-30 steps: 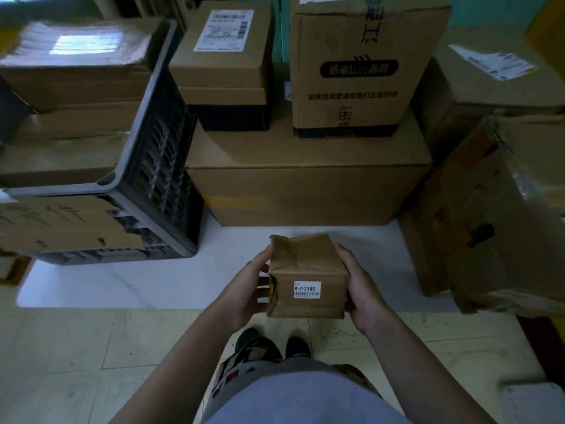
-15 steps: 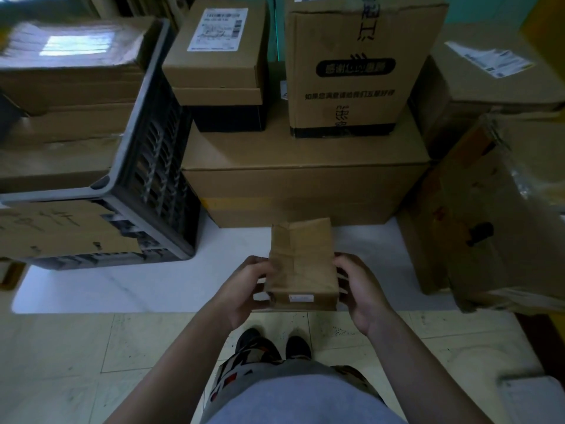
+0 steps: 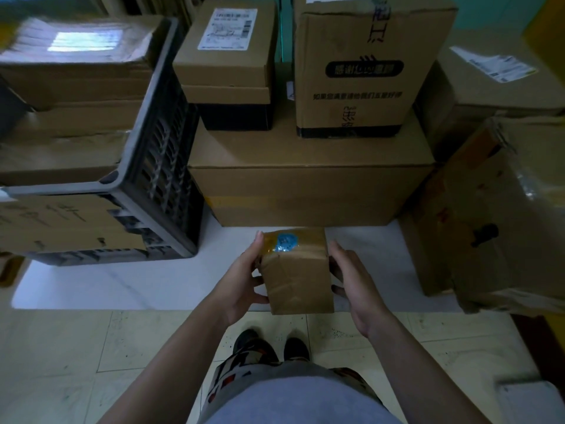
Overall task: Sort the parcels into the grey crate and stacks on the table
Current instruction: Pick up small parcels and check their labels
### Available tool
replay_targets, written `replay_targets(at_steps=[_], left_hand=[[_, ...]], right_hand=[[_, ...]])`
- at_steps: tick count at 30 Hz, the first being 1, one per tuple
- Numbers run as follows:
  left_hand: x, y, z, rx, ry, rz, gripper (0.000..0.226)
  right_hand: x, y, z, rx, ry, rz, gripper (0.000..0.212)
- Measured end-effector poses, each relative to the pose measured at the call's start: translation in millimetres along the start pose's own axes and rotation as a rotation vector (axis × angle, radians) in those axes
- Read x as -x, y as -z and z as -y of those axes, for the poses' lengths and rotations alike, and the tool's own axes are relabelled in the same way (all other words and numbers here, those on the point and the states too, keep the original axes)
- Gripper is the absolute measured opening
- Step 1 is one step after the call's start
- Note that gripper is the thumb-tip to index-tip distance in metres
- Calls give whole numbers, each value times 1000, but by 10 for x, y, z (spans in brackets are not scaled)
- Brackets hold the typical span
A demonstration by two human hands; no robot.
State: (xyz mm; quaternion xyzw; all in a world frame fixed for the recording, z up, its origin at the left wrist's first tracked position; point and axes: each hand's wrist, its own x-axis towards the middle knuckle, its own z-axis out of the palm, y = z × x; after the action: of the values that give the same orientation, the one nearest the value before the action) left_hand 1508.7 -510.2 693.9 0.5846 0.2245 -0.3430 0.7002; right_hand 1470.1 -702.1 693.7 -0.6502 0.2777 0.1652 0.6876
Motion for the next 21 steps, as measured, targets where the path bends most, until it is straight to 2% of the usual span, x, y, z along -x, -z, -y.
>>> replay_targets(at_steps=[2, 4, 6, 11, 21], left_hand=[[-17, -18, 4, -18, -6, -43, 63], [-31, -41, 7, -40, -33, -99, 50], [-37, -66, 18, -39, -50, -126, 38], [-20, -79, 63, -69, -71, -126, 22], [-85, -37, 184, -46, -135, -138, 21]], right_hand=[[1, -26, 5, -37, 10, -4, 58], [-26, -43, -3, -7, -1, -26, 61], [-67, -29, -40, 69, 1, -61, 48], [-105, 2, -136, 119, 3, -68, 27], [-139, -66, -196, 238, 57, -92, 22]])
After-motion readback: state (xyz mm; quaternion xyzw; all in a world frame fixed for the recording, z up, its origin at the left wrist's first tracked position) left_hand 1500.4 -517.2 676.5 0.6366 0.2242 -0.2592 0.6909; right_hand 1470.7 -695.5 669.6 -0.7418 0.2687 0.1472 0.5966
